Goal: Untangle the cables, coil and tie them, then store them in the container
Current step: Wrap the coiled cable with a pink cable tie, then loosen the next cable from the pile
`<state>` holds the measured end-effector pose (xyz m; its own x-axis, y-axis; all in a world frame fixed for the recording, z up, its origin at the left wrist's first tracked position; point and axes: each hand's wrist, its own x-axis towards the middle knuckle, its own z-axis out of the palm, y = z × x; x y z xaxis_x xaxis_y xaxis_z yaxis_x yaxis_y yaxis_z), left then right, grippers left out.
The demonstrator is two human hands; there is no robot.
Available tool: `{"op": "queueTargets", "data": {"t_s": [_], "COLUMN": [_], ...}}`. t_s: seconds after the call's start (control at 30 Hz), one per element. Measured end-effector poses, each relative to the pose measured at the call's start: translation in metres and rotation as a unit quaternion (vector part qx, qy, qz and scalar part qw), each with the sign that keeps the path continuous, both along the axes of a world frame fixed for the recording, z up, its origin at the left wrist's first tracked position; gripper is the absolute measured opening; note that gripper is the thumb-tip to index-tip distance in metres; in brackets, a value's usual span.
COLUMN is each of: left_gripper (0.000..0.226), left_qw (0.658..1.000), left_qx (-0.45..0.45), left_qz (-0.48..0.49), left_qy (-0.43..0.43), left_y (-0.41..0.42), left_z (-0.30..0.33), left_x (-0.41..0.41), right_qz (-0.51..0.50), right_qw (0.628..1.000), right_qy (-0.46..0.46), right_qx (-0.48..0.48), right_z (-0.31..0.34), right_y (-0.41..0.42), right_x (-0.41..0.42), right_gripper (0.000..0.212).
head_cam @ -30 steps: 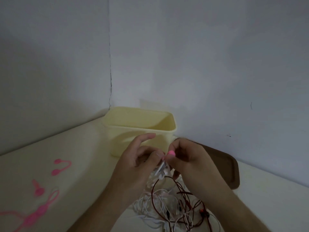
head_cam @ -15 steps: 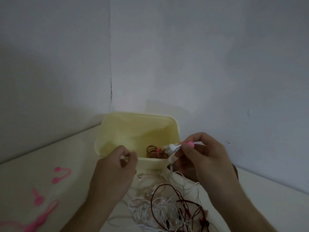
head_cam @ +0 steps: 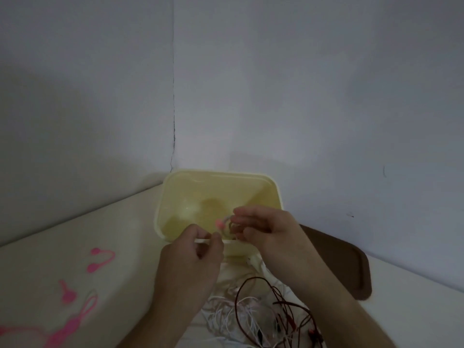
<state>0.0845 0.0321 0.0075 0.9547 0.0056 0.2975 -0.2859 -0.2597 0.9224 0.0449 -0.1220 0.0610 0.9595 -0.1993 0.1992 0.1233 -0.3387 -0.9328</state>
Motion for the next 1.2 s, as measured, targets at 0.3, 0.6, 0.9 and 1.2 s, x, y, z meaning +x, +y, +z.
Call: {"op": "queueTargets", "data": {"t_s": [0.3,0.6,0.9,1.2], "left_gripper": [0.015,0.053,0.015,0.015], "left_qw": [0.997,0.991,0.933,0.923], "left_qx": [-0.073,-0.052,0.211,0.212], "left_qz": [-0.029,-0.113,-0.291,-0.321], "left_qy": [0.009,-0.052,-0.014,-0.022], "left_y": [0.002,0.002,-0.006,-0.004], "left_z": [0.0,-0.015,-0.025,-0.022], "left_x": [0.005,0.015,-0.004,-0.004], "right_qz": [-0.081,-0.075,-0.092,-0.101], "right_qw": [0.993,0.974,0.878,0.866], "right_qy": [-0.073,0.093,0.156,0.17], "right_qx": [0.046,-0.191,-0.442,-0.46], "right_z": [0.018,0.005,-0.017,-0.045], "right_y": [-0.022,-0.047,-0.068,-0.083], "right_x": [-0.021,-0.042,-0.039,-0.029], "right_gripper": [0.036,0.038,0.039,0.022]}}
